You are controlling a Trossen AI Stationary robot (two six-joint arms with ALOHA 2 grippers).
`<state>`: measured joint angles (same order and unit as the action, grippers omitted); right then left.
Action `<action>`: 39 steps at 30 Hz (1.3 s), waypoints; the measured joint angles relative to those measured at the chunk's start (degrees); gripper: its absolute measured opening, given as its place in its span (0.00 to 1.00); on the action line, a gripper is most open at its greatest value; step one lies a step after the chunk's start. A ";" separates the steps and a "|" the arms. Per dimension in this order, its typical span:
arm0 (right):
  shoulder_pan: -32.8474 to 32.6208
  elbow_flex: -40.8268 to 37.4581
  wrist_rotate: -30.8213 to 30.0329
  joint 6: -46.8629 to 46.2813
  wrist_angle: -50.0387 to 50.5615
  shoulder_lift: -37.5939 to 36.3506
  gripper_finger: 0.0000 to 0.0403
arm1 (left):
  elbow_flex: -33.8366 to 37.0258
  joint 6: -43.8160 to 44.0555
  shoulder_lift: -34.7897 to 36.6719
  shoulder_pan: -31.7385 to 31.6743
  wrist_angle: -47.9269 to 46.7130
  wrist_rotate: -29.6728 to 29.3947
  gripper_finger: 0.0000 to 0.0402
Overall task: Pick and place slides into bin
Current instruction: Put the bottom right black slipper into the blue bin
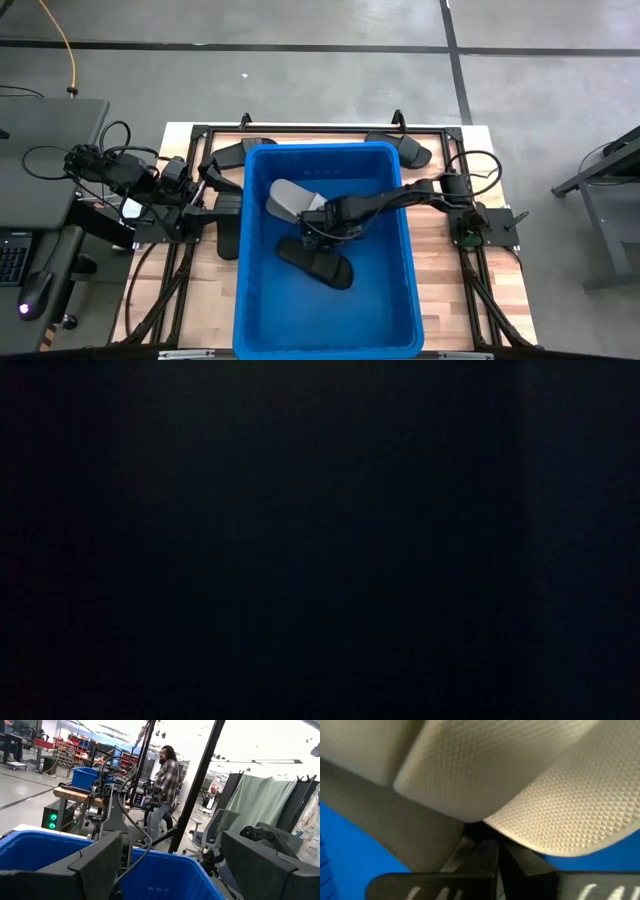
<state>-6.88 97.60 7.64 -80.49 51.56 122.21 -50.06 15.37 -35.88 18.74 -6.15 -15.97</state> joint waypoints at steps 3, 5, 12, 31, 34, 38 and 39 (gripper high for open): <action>-0.30 0.12 0.09 2.01 -2.32 -0.12 0.00 | 0.00 0.00 0.00 0.00 -0.02 0.00 0.81; -0.51 0.21 0.37 4.72 -4.38 -0.29 0.00 | 0.00 0.00 0.02 0.00 -0.04 0.00 0.81; -1.35 0.15 9.67 15.50 -7.29 0.15 0.00 | 0.00 0.05 0.02 0.00 -0.04 -0.05 0.81; -1.15 -0.07 5.55 8.33 -5.91 0.15 0.00 | 0.00 0.79 0.02 0.00 -0.45 -0.19 0.81; 0.02 -0.07 4.25 7.32 -7.24 0.16 0.00 | -0.01 1.58 0.02 0.02 -0.44 -0.56 0.81; 1.27 0.00 4.78 6.50 -11.61 1.97 0.00 | 0.00 1.60 0.00 0.01 -0.46 -0.91 0.81; 1.34 0.00 4.78 6.06 -12.68 2.34 0.00 | 0.00 1.60 0.02 0.02 -0.44 -1.03 0.81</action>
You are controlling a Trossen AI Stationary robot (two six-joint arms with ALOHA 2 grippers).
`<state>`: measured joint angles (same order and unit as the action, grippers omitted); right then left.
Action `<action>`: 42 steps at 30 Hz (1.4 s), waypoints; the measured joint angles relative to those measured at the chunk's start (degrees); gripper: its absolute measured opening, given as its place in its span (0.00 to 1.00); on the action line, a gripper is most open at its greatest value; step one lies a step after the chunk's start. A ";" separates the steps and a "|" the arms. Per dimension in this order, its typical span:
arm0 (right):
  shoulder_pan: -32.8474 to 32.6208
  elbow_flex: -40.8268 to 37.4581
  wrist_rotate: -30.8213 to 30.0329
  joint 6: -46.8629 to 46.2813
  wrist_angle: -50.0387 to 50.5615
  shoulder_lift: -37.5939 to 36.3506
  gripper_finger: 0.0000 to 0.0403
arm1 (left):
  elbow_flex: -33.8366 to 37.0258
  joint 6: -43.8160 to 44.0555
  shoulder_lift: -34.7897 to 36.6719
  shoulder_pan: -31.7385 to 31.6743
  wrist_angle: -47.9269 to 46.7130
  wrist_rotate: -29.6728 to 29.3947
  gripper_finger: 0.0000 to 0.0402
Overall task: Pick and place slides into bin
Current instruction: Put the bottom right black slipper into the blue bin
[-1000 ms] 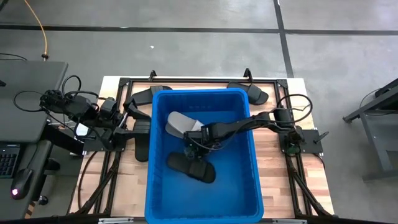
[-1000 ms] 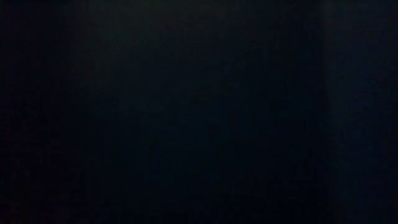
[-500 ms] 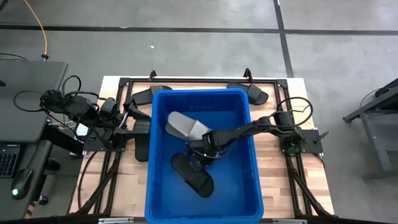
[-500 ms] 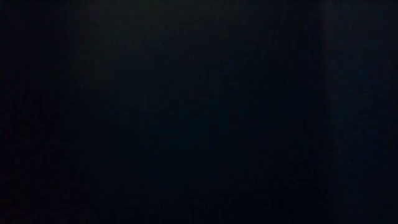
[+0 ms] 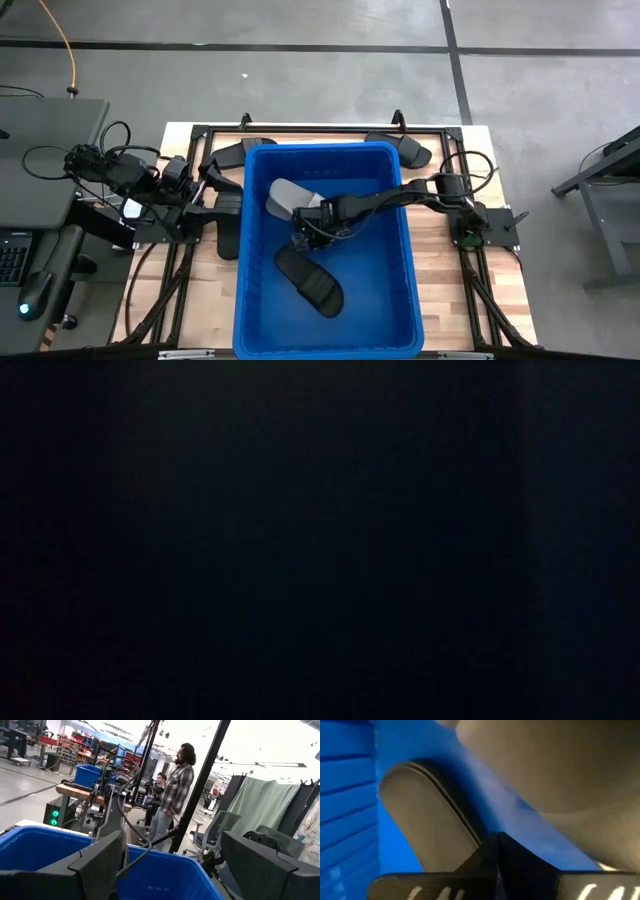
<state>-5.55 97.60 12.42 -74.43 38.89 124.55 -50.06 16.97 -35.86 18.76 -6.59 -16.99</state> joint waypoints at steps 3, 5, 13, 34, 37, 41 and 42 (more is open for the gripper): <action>-0.13 1.25 -0.18 -0.57 -0.44 1.41 0.00 | -0.02 -0.02 -0.01 -0.01 -0.02 -0.18 0.81; -0.26 2.05 -0.39 -0.64 0.11 2.36 0.00 | -0.02 -0.02 -0.02 -0.01 -0.02 -0.18 0.81; -2.09 8.07 0.90 0.51 3.77 5.94 0.00 | -0.01 -0.04 0.00 0.00 -0.01 -0.66 0.81; -1.69 12.98 -5.10 9.33 13.11 6.10 0.00 | -0.02 1.26 0.07 0.00 0.02 -0.53 0.81; -2.95 15.45 -5.55 8.89 14.28 6.14 0.00 | -0.02 1.25 0.07 0.00 0.01 0.08 0.81; -4.21 19.61 -8.63 10.73 20.92 6.10 0.00 | -0.02 1.09 0.02 0.00 0.02 0.96 0.81; -4.23 20.73 -9.59 11.35 22.25 6.10 0.00 | -0.02 1.09 -0.02 0.00 0.02 0.96 0.81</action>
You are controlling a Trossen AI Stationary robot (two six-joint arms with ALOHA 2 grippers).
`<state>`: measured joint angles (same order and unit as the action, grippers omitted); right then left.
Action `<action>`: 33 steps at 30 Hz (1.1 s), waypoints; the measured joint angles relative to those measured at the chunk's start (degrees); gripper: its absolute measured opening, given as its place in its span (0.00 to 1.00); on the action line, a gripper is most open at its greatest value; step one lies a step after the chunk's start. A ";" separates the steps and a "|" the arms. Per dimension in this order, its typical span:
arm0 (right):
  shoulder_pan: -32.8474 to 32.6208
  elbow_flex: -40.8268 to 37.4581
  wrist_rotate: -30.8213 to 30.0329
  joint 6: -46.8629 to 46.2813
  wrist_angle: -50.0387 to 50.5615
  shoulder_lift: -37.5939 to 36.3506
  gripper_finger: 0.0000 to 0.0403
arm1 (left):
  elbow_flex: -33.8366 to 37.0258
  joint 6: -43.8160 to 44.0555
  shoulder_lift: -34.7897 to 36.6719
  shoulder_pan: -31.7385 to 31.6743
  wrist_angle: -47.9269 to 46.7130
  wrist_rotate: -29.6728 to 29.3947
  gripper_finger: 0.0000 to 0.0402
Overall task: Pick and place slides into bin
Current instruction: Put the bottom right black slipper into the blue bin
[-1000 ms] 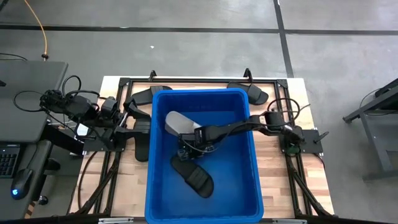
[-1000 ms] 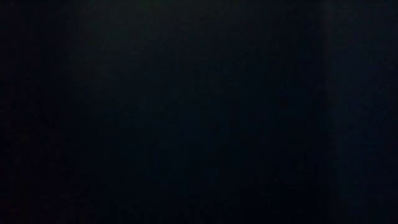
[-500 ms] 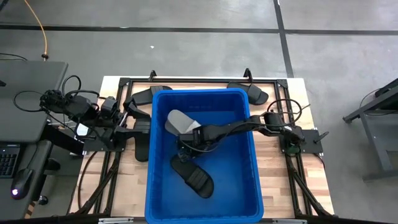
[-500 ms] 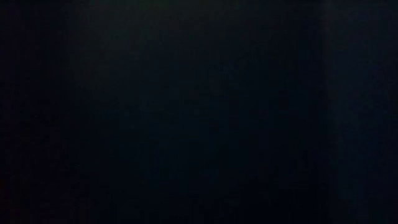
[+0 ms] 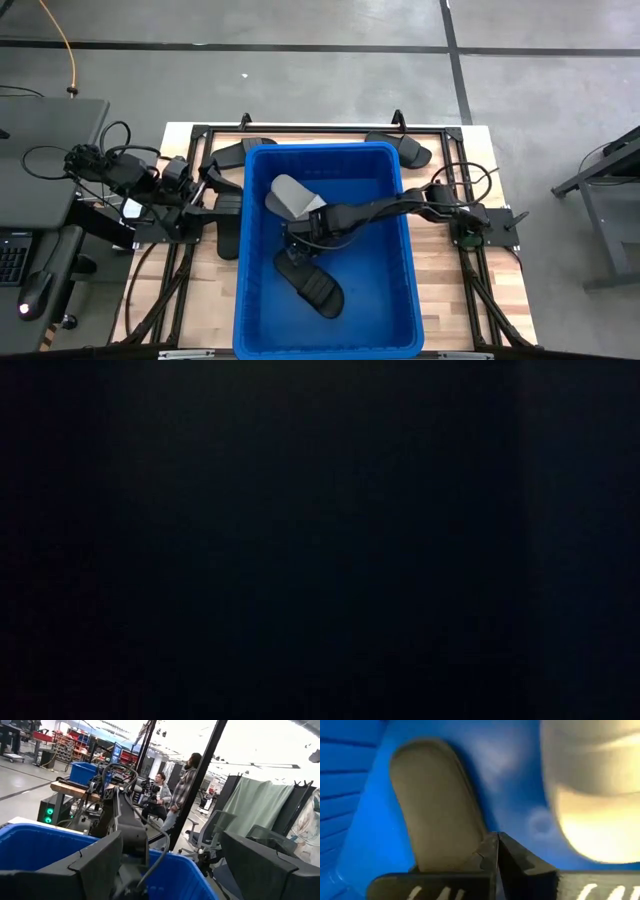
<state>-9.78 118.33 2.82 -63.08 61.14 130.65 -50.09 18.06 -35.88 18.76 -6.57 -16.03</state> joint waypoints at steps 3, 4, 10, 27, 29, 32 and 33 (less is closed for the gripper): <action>-0.05 3.37 -1.17 2.98 0.46 0.00 0.00 | 0.00 -0.78 -0.07 0.00 -0.02 0.00 0.81; -0.30 4.58 -1.98 4.84 0.36 0.00 0.00 | 0.00 -1.08 -0.05 -0.02 -0.02 -0.02 0.81; -1.42 5.57 -1.18 11.15 1.21 0.30 0.00 | 0.00 -1.30 -0.04 -0.02 -0.10 -0.02 0.81; -1.13 5.54 -0.69 9.29 -2.25 6.34 0.00 | 0.00 -1.11 0.00 0.00 -3.21 -0.02 0.81; -0.85 5.57 -1.30 9.35 -2.05 6.34 0.00 | 0.00 -1.11 0.00 0.00 -3.35 -0.02 0.81; -0.57 5.59 0.07 9.39 -3.04 6.83 0.00 | 0.00 -1.09 0.00 0.00 -3.50 -0.04 0.81; -0.53 5.59 0.42 9.31 -2.34 7.24 0.00 | 0.00 -1.01 0.00 -0.02 -3.50 -0.04 0.81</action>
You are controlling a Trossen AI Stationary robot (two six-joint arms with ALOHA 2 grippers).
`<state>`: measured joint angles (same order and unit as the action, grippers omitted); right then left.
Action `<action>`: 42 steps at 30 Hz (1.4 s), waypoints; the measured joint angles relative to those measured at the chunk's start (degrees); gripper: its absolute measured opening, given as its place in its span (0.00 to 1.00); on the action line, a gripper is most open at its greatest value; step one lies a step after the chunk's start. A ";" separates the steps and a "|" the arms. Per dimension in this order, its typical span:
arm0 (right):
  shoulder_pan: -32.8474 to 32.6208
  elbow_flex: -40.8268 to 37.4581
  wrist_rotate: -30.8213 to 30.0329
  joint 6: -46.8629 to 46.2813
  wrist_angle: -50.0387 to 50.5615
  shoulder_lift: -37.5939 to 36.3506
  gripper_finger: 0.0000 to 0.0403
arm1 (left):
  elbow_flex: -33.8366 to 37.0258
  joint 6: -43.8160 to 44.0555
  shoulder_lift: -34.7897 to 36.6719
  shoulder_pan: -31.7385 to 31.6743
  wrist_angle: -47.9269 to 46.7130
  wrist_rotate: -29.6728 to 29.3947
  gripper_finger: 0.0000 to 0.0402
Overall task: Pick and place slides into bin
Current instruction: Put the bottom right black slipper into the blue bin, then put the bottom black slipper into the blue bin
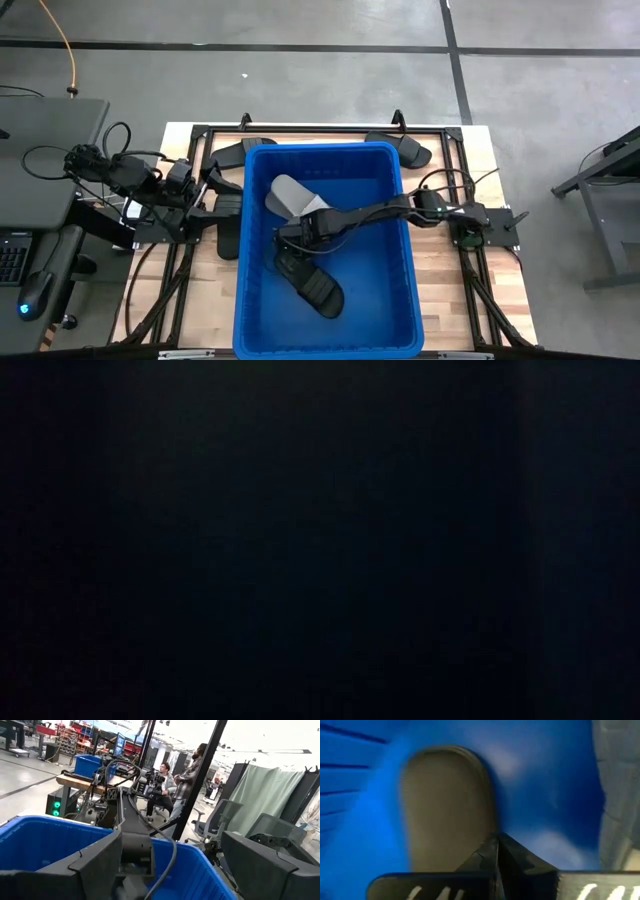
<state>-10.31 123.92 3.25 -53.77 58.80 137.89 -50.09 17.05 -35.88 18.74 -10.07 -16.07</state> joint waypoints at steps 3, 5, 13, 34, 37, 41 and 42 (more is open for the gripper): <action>-0.95 -0.07 0.32 -0.71 2.70 1.47 0.00 | 0.00 0.99 0.02 0.02 0.00 0.00 0.81; -1.33 -0.07 1.09 -0.66 3.40 2.10 0.00 | 0.00 1.16 0.02 0.02 0.00 -0.02 0.81; -2.23 1.19 3.05 3.16 -0.25 2.57 0.00 | 0.00 1.11 0.02 0.02 -0.03 -0.02 0.81; -6.85 1.79 10.29 13.39 -0.59 2.55 0.00 | 0.00 1.66 0.20 0.02 -0.45 0.50 0.81; -5.20 1.79 9.17 11.63 -2.71 2.55 0.00 | 0.00 1.89 0.15 0.00 -0.44 0.51 0.81; -3.48 1.81 7.43 7.17 1.23 2.53 0.00 | 0.00 2.76 0.13 0.00 -0.46 0.58 0.81; -3.08 1.80 7.54 7.21 2.46 2.53 0.00 | 0.00 2.78 0.15 0.00 -0.46 0.59 0.81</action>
<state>-13.39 125.71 10.79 -46.56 61.26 140.42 -50.09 19.83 -35.73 18.74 -10.52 -15.49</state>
